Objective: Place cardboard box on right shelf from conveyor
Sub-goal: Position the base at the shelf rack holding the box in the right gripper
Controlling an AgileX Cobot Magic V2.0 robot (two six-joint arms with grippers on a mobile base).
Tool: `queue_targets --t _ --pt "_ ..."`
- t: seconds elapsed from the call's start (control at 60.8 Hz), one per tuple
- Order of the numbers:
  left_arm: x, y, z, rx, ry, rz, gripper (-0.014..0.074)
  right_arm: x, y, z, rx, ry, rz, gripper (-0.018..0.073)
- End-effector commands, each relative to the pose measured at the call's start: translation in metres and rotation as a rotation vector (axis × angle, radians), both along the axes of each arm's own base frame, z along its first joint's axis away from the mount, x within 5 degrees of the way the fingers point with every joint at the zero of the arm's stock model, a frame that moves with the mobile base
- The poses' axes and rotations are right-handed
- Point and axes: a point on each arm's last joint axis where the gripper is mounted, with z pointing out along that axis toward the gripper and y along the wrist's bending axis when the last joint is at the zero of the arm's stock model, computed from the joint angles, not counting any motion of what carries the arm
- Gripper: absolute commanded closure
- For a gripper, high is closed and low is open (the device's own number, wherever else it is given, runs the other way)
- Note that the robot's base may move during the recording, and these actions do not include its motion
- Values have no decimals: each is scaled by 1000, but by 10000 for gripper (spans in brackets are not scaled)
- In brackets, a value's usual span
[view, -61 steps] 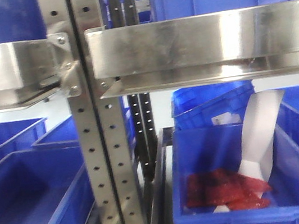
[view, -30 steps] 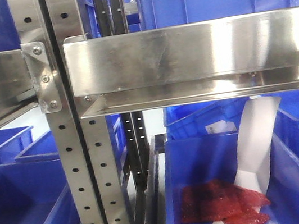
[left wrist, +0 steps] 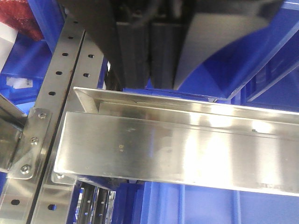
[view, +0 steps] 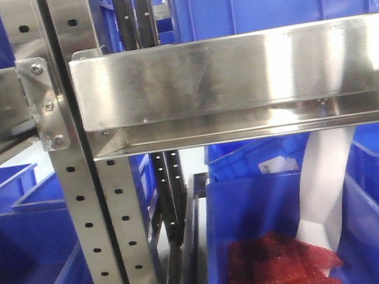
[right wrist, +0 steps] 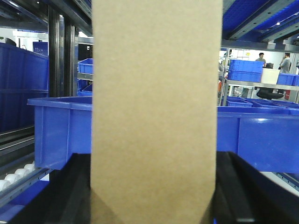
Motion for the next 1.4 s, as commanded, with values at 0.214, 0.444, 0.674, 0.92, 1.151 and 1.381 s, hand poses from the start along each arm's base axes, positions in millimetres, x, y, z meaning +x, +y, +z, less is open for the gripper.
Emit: queue_targets --t 0.214,0.444,0.674,0.92,1.151,1.381 --pt "-1 1 9 -9 -93 5 715 -3 1 16 -24 -110 -5 246" --pt "-1 1 9 -9 -93 5 715 -3 1 16 -24 -110 -5 246" --pt "-1 1 9 -9 -93 5 715 -3 1 16 -24 -110 -5 246" --pt "-1 1 9 -9 -93 5 715 -4 1 17 -25 -111 -5 246" --pt "-1 1 9 -9 -93 5 715 1 1 26 -24 -103 -2 246" --pt "-1 1 9 -9 -93 5 715 31 0 47 -21 2 -5 246"
